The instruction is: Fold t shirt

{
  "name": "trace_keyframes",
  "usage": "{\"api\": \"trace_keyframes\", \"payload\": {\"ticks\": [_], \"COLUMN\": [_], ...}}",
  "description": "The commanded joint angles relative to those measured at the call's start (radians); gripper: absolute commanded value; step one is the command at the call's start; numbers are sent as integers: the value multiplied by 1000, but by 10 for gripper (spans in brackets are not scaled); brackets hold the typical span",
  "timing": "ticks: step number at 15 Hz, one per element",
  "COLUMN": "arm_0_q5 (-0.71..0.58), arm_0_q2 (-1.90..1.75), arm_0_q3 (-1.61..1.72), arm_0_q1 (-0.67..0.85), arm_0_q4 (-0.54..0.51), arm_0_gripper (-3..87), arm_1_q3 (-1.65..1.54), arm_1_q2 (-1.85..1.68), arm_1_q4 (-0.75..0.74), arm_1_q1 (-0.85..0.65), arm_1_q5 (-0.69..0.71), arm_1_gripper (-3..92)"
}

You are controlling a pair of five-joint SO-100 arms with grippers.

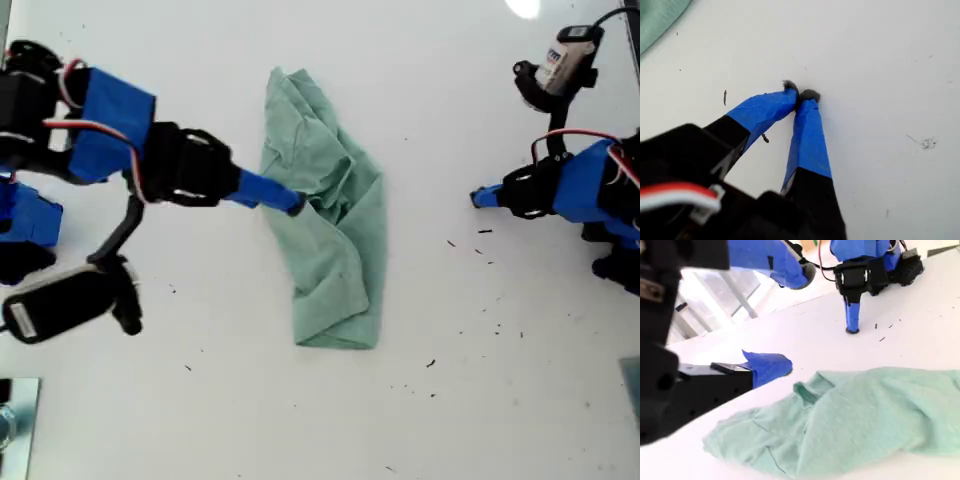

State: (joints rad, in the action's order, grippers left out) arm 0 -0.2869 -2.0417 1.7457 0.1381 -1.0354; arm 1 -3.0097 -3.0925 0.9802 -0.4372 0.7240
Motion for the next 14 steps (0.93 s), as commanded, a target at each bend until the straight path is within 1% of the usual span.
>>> {"api": "trace_keyframes", "payload": {"ticks": [1,2,3,4,5,6,8,9,10,11,12,13,14], "arm_0_q5": [135,189,247,273,282,282,282,284,293,314,284,264,219], "arm_0_q2": [-589,-765,-930,-1054,-1083,-1071,-1060,-1002,-770,-518,-330,-140,15], "arm_0_q3": [746,977,1157,1264,1304,1315,1308,1227,1022,732,465,202,-2], "arm_0_q1": [-29,0,18,17,23,40,49,41,25,-34,-91,-127,-160], "arm_0_q4": [265,265,245,233,202,179,166,153,83,-25,-66,-140,-163], "arm_0_gripper": [151,61,-1,-1,-1,-1,-1,-1,-1,-1,-1,-1,33], "arm_1_q3": [-25,-26,-26,-26,-26,-26,-20,21,181,426,701,974,1213], "arm_1_q2": [-17,-17,-17,-17,-17,-17,-17,-3,83,259,466,658,822], "arm_1_q4": [5,5,2,0,0,0,0,9,63,126,176,252,328], "arm_1_q1": [3,2,0,0,0,0,9,31,97,175,253,334,407], "arm_1_q5": [-9,-11,-9,-9,-9,-11,-20,-31,-60,-86,-95,-107,-146], "arm_1_gripper": [26,26,26,26,26,26,26,26,26,26,26,26,62]}}
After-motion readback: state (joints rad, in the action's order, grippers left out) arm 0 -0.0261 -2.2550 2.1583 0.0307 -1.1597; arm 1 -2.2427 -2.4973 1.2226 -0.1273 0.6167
